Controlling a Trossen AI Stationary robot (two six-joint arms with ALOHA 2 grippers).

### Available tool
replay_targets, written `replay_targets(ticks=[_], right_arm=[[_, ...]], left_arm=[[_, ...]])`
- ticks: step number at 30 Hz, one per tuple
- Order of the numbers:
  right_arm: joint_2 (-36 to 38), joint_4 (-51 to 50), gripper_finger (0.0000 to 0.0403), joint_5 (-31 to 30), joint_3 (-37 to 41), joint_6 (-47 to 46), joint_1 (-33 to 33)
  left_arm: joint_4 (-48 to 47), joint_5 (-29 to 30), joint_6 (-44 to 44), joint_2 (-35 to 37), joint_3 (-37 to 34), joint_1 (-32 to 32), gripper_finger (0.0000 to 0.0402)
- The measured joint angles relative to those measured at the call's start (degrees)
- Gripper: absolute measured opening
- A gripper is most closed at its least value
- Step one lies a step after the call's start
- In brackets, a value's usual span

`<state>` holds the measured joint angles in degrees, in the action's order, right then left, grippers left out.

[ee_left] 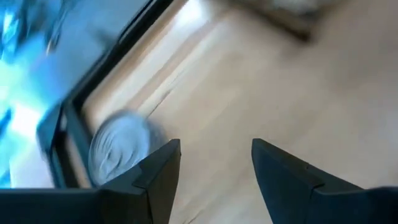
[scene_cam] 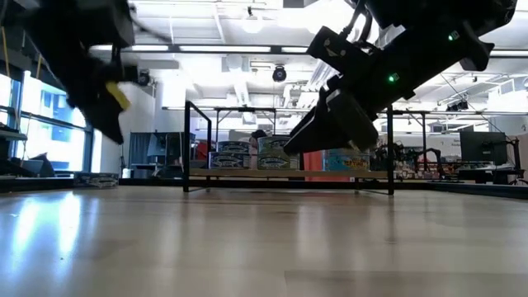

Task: Stack canned seafood by type on shelf
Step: Stack the blue tuna can on top of the bottom blue tuna can on the shelf

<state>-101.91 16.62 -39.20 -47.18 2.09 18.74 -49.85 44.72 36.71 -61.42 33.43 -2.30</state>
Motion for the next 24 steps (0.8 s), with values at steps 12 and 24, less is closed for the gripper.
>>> replay_targets(ticks=[12,24], right_arm=[[0.0,2.91,0.0268,0.41,0.02,2.84,-1.53],[0.0,2.88,0.0268,0.65,0.02,2.71,-1.46]], left_arm=[[14.68,-14.77,-18.31,-4.24,-2.69,33.17,0.0189],[17.65,-15.57,-26.1,-15.36,-2.47,42.46,0.0173]])
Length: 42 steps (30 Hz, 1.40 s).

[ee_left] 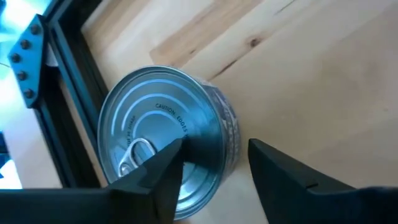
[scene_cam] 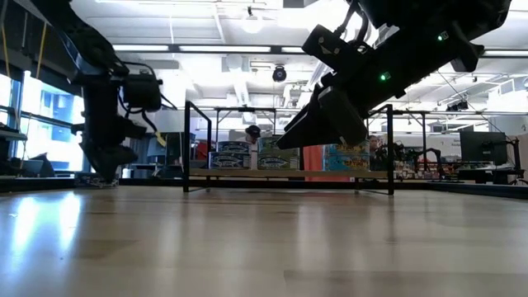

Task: Stack canned seafood by type on shelf
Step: Stack the blue tuna can on top of the bottom blue tuna can on the shelf

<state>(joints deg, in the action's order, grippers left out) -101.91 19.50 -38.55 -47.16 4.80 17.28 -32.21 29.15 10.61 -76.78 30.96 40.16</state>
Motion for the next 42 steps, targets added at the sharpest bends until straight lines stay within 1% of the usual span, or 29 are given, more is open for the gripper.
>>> replay_targets(ticks=[3,7,8,9,12,15,19,24,27,30,32,36,40,42], right_arm=[[0.0,0.01,0.0268,-0.01,0.0,-0.02,0.0],[0.0,0.01,0.0268,0.01,0.0,-0.1,0.03],[0.0,0.01,0.0268,0.01,0.0,-0.3,0.13],[0.0,0.03,0.0268,0.01,0.0,-0.4,0.24],[0.0,0.03,0.0268,0.01,0.0,-0.31,1.05],[0.05,0.03,0.0268,0.01,0.0,-0.28,2.24],[0.95,0.02,0.0268,-0.01,0.0,0.17,3.94],[2.68,-0.01,0.0268,-0.01,0.0,2.25,5.84],[3.72,-0.14,0.0268,-0.31,0.0,3.69,6.76],[4.8,-0.61,0.0268,-0.41,0.0,5.03,7.35],[5.5,-1.17,0.0268,-0.43,0.0,5.86,7.55],[6.01,-2.11,0.0268,-0.45,0.0,7.9,7.52],[5.64,-3.36,0.0268,0.1,0.0,9.2,6.36],[5.32,-4.36,0.0268,3.03,0.0,9.25,4.99]], left_arm=[[-0.94,0.78,0.24,-0.99,0.04,-0.67,0.013],[-2.71,0.48,3.22,-1.09,0.09,-3.44,0.0036],[-3.06,0.17,4.22,-1.0,0.11,-4.47,0.0019],[-3.43,-0.04,5.51,-1.0,0.15,-5.7,0.0011],[-6.05,-0.59,10.2,-1.0,0.22,-10.47,0.0015],[-9.93,-0.92,16.08,-0.85,0.24,-16.44,0.0006],[-13.0,-1.38,24.82,-0.84,0.21,-26.09,0.0004],[-11.86,-3.02,35.6,-0.84,0.96,-39.29,0.0002],[-7.89,-5.13,39.86,-0.87,1.66,-46.37,0.0001],[1.33,-8.29,40.76,-1.04,1.62,-52.04,0.0],[8.66,-11.15,39.63,-1.89,1.5,-54.72,0.0001],[23.47,-12.69,33.84,-5.42,1.29,-57.22,0.0001],[36.39,-15.79,27.97,-10.62,1.38,-56.98,0.0001],[40.79,-16.62,25.54,-12.83,1.74,-56.53,0.0001]])
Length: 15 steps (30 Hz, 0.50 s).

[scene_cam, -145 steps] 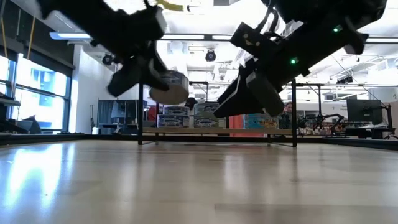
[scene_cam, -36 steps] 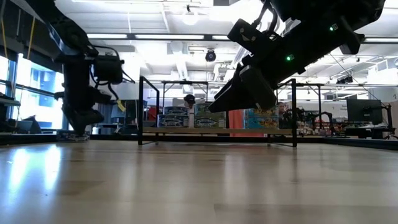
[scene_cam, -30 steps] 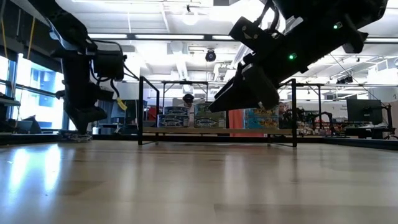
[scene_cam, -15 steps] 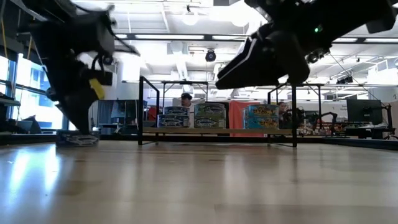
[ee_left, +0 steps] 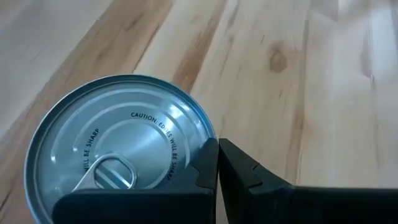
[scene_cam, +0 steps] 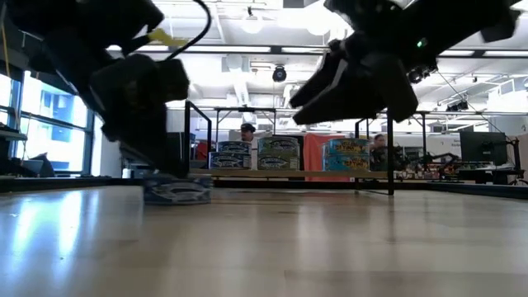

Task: Stack canned seafood by type on shelf
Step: Stack the blue tuna can on top of the bottom blue tuna can on the shelf

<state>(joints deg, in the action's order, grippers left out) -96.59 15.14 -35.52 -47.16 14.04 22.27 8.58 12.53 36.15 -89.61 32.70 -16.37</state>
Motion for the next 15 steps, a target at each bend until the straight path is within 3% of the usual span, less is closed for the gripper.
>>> replay_targets(ticks=[5,15], right_arm=[[-1.74,0.14,0.0268,11.84,0.02,5.32,-3.69],[-10.61,15.87,0.0268,12.8,0.02,27.36,-6.63]], left_arm=[[-0.59,-0.28,-5.37,-1.61,3.46,0.91,0.0001],[-0.09,-2.94,-8.87,-1.5,7.92,4.03,0.0]])
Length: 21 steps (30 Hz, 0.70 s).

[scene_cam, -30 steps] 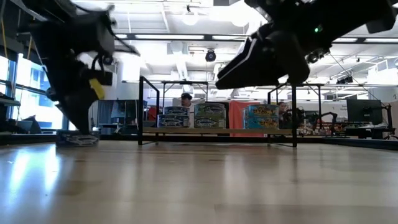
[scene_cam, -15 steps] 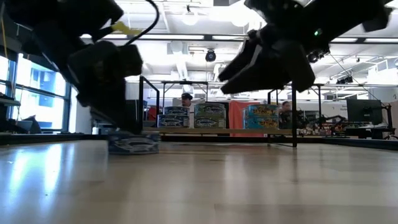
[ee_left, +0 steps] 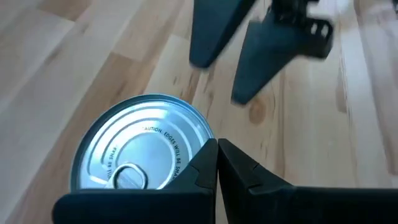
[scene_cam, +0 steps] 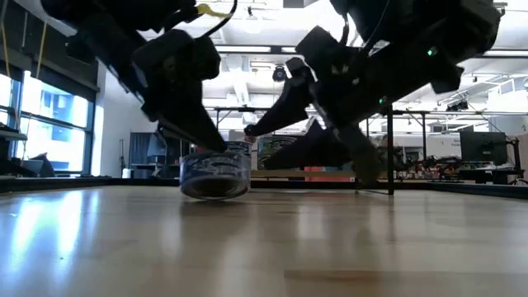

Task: Stack canned seafood by type on shelf
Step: Stack the blue tuna can on top of the bottom blue tuna can on the shelf

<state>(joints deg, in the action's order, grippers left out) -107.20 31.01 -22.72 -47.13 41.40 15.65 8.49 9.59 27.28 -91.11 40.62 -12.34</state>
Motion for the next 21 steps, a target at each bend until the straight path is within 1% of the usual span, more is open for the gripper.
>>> replay_targets(ticks=[5,10,13,16,18,21], right_arm=[[-2.04,3.05,0.0268,-0.2,0.0,3.92,-1.46],[-2.81,2.96,0.0268,-0.16,0.0,3.68,-2.93],[-2.84,2.92,0.0268,1.47,0.0,3.33,-3.67],[-2.84,3.07,0.0265,2.2,0.0,1.1,-4.05],[-2.84,3.06,0.0252,2.74,0.0,-1.37,-4.16],[-2.84,2.86,0.0204,4.19,0.0,-6.22,-4.16]], left_arm=[[0.39,-1.85,-0.82,0.06,1.08,1.54,0.0],[0.46,-3.33,-2.52,0.11,2.5,1.99,0.0],[0.42,-3.57,-3.43,0.15,3.47,1.95,0.0],[0.44,-3.57,-4.1,0.22,4.1,1.83,0.0],[0.39,-3.55,-4.62,0.22,4.13,1.83,0.0],[0.34,-3.52,-5.66,0.22,4.14,1.83,0.0]])
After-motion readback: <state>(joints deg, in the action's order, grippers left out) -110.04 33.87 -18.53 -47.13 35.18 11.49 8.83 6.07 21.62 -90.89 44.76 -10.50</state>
